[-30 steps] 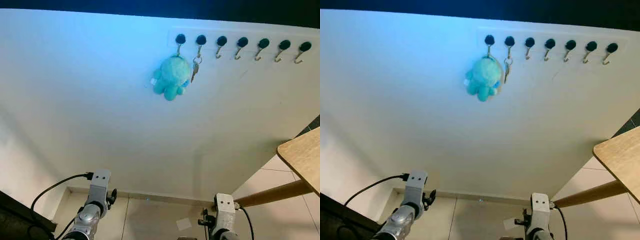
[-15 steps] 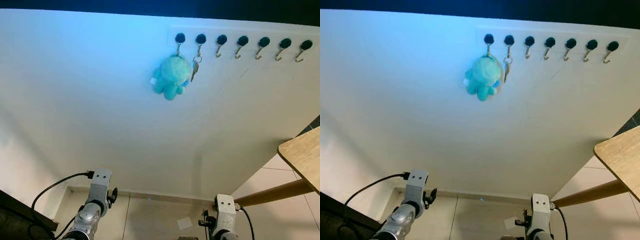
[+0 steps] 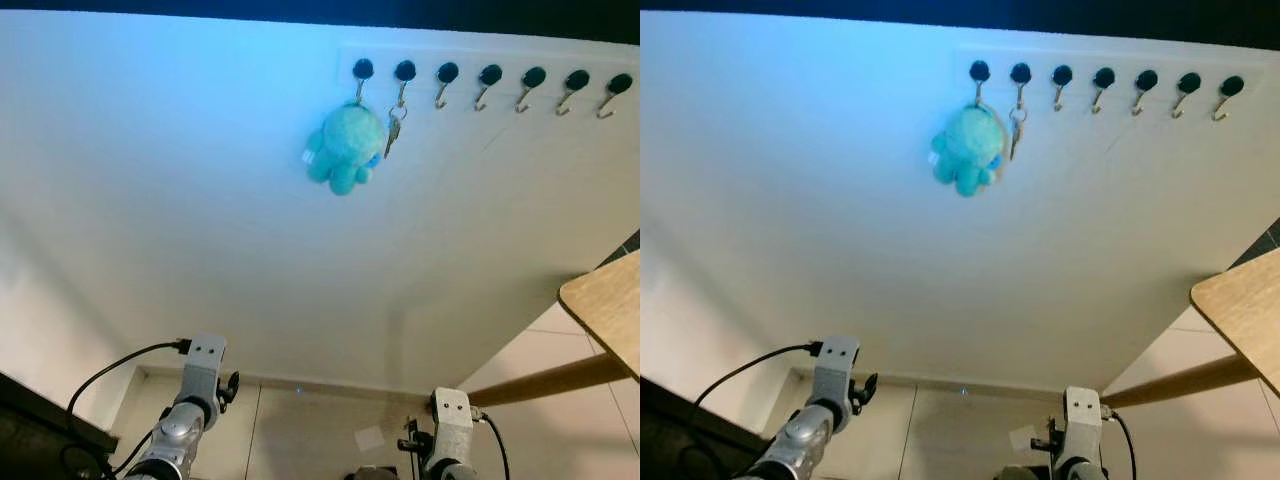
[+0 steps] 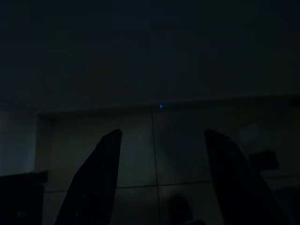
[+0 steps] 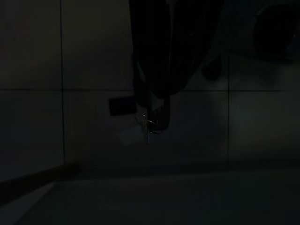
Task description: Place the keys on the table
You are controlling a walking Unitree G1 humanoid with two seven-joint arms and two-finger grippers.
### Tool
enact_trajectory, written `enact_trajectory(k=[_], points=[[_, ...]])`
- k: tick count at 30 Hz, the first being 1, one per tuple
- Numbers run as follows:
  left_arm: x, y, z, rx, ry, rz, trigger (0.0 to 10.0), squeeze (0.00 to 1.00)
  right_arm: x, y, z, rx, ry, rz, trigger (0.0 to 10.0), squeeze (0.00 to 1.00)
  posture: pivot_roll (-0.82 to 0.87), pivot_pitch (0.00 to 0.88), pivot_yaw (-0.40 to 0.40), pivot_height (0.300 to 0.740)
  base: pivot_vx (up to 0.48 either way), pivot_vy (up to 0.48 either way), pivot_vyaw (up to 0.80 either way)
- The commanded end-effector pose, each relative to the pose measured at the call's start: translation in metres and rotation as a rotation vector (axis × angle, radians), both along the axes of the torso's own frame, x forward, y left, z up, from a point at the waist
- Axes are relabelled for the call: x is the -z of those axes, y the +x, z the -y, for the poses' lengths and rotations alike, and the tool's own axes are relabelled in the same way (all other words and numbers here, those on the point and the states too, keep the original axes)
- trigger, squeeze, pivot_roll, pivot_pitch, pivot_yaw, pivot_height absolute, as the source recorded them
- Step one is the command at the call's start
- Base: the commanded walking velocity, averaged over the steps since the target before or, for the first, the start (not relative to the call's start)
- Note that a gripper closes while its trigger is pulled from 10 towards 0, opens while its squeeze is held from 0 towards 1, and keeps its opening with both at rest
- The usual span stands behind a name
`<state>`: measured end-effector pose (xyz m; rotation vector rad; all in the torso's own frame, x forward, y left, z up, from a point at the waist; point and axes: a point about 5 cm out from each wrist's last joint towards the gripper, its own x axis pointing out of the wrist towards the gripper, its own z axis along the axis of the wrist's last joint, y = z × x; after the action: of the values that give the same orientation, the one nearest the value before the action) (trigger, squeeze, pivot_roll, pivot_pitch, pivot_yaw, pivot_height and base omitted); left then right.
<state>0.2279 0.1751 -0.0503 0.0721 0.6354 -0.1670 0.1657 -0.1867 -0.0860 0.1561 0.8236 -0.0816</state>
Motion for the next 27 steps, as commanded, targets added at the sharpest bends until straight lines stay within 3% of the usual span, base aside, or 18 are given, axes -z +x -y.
enact_trajectory(k=[1, 27], points=[[-0.0002, 0.0006, 0.0059, 0.0, -0.023, 0.005, 10.0, 0.0, 0.0029, -0.0057, 0.0003, 0.01, 0.003, -0.025, 10.0, 0.0, 0.05, 0.058, -0.013, 0.74, -0.352, 0.0, 0.0], [-0.0015, 0.0039, 0.0079, 0.043, -0.023, 0.0, 10.0, 0.0, 0.0051, -0.0106, -0.0006, 0.025, 0.012, -0.038, 10.0, 0.0, 0.04, 0.036, -0.007, 0.74, -0.361, 0.0, 0.0]])
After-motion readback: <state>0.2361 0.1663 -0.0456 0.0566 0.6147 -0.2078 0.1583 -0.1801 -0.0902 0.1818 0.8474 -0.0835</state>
